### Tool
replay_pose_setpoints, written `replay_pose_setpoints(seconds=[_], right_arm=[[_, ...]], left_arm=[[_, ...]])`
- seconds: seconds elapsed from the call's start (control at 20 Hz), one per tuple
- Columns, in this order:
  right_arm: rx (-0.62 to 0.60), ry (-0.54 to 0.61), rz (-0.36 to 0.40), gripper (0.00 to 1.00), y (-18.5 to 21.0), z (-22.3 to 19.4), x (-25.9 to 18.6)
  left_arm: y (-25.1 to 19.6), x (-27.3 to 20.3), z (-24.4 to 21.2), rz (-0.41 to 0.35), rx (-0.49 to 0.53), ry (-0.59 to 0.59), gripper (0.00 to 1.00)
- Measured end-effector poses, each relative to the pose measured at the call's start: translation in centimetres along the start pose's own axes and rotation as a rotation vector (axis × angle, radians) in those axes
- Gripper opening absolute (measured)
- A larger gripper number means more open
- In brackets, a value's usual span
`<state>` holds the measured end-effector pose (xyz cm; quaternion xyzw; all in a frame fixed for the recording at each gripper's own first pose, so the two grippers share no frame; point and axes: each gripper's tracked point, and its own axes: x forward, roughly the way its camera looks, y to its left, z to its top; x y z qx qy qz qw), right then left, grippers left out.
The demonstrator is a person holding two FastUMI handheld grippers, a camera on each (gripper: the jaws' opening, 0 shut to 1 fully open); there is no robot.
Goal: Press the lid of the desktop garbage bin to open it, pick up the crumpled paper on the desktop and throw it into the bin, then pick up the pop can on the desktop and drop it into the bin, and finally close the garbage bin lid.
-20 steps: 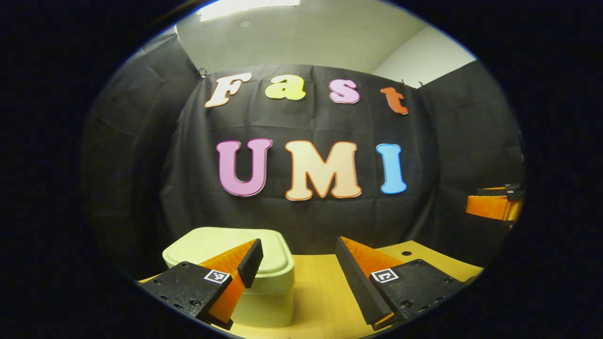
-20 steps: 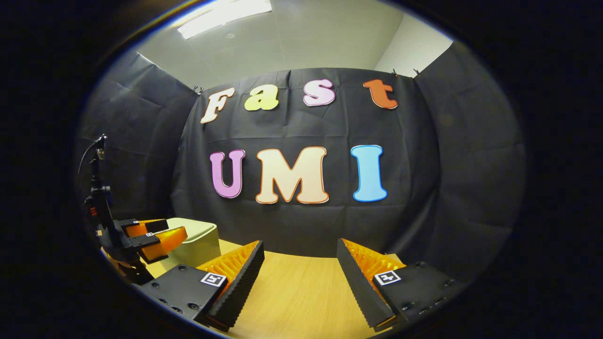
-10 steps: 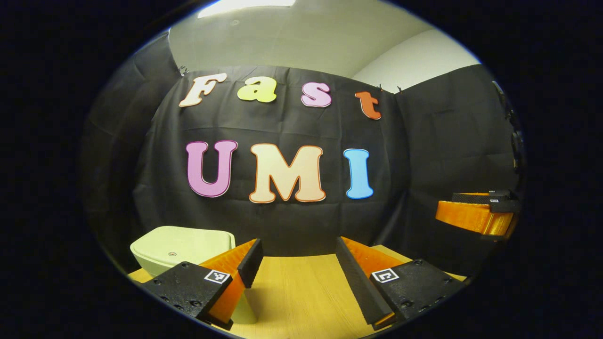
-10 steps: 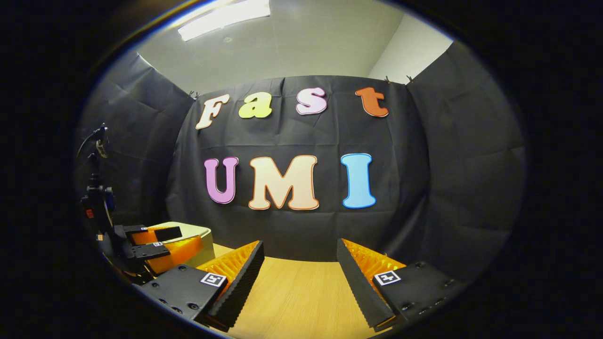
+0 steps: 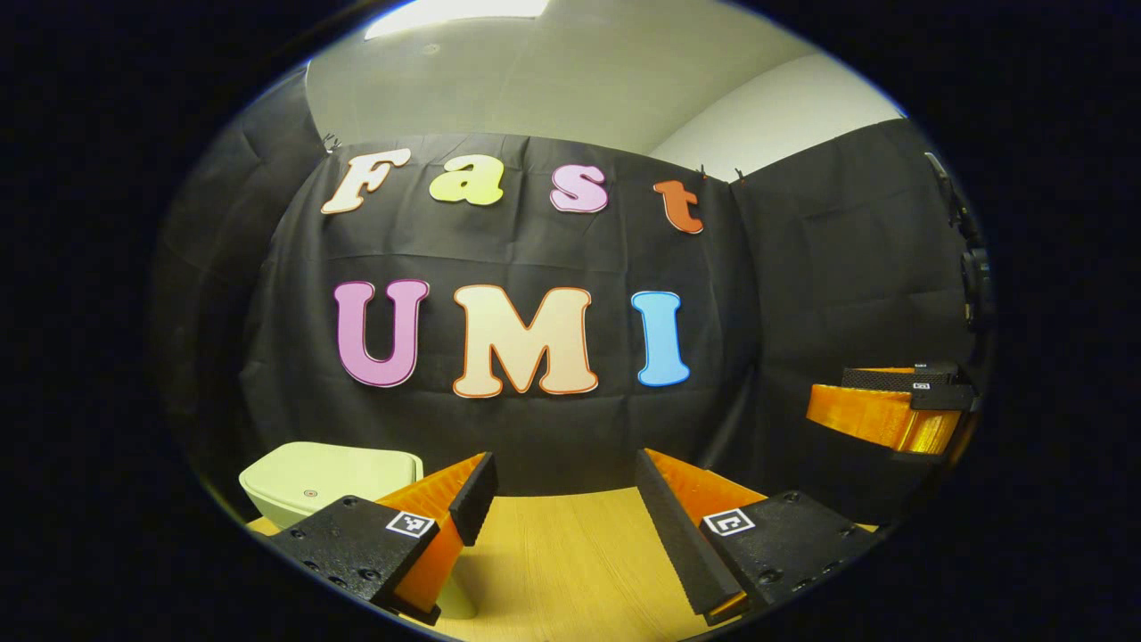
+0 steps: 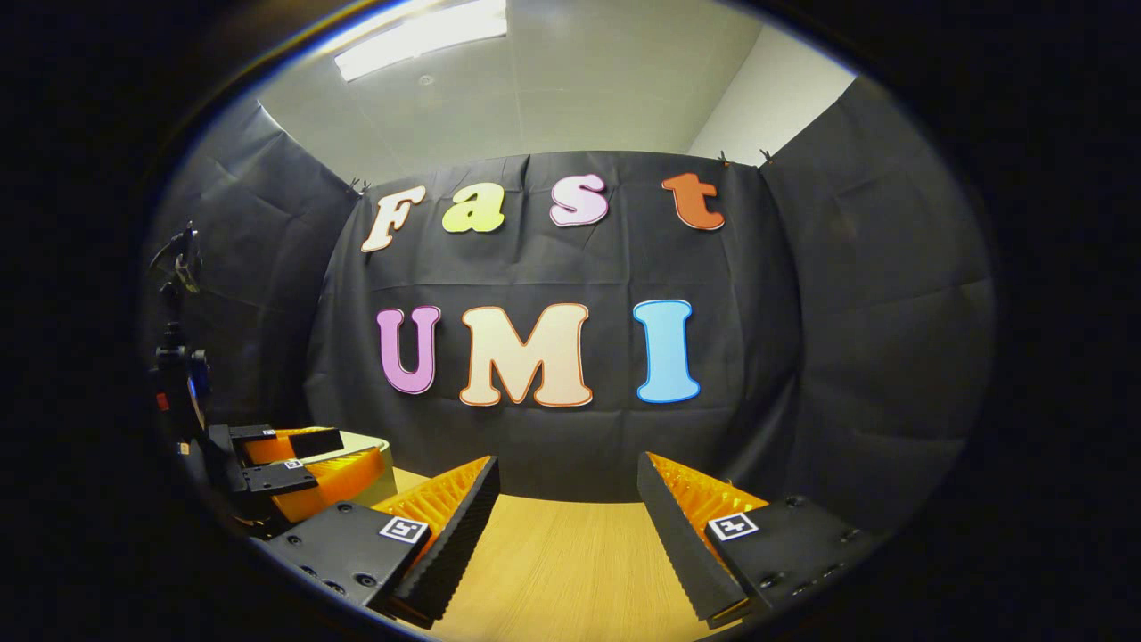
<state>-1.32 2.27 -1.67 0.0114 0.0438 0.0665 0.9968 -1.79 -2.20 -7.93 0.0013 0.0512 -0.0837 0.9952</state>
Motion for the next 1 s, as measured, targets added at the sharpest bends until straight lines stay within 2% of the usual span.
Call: replay_pose_setpoints(seconds=[0.6,1.0], right_arm=[[-0.003,-0.020,-0.018,0.98,-0.8,0.9,0.1],[-0.004,-0.018,-0.010,0.98,-0.4,0.7,0.0]], left_arm=[[-1.6,0.7,1.6,-0.049,0.026,-0.037,0.92],[-1.4,0.4,1.4,-0.040,0.029,-0.028,0.93]])
